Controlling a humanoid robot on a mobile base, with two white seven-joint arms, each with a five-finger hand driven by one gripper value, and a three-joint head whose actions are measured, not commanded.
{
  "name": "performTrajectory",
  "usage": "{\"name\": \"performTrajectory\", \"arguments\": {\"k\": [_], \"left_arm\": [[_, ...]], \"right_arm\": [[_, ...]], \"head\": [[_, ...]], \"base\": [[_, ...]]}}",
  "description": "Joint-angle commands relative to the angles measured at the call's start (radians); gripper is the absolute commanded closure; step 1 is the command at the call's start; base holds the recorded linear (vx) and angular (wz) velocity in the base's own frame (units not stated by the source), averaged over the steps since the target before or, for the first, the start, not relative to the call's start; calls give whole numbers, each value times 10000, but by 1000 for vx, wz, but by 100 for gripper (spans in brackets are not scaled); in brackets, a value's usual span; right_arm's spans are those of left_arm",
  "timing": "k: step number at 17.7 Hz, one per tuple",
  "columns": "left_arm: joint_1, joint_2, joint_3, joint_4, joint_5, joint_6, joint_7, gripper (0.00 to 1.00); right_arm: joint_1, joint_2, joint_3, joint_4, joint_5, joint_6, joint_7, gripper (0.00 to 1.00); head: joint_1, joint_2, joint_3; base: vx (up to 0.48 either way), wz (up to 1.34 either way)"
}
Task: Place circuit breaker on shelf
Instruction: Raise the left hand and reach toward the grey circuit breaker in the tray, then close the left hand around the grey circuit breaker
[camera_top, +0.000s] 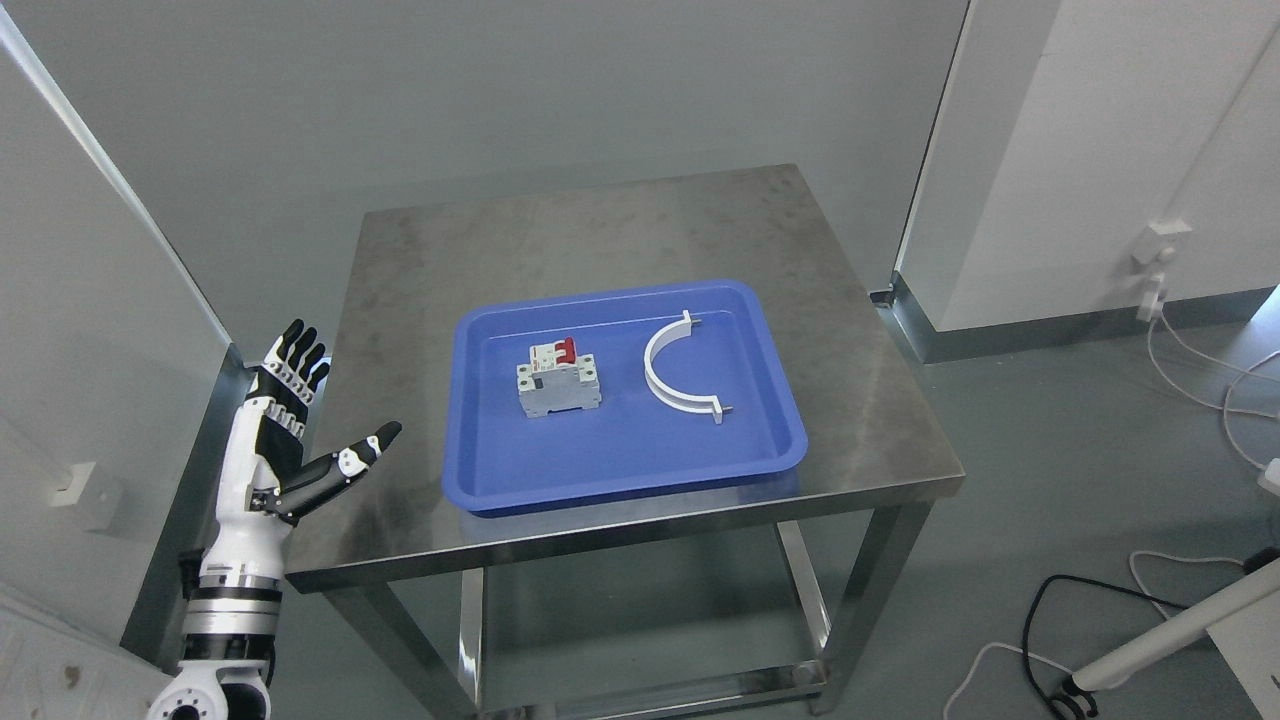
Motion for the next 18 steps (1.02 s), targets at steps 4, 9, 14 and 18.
{"name": "performTrajectory", "arguments": {"k": [4, 9, 14, 18], "left_arm": [[-660, 254, -2, 42, -62, 476, -32, 0], [-2130, 1405, -1946, 302, -2249, 918, -811, 1], [-3775, 1436, -3407, 380, -3052, 3999, -3220, 3], [-3884, 1344, -3836, 395, -4200, 4188, -3834, 5]], "right_arm": [[-1, -175, 199, 0, 0, 1708, 0, 0], [-1, -175, 199, 0, 0, 1708, 0, 0], [-1, -175, 199, 0, 0, 1708, 0, 0], [-1, -175, 199, 0, 0, 1708, 0, 0]], "head": [[0, 0, 0], [0, 0, 0], [0, 0, 0], [0, 0, 0]], "base": [[-13, 4], [0, -4], [7, -29], [0, 3]]}}
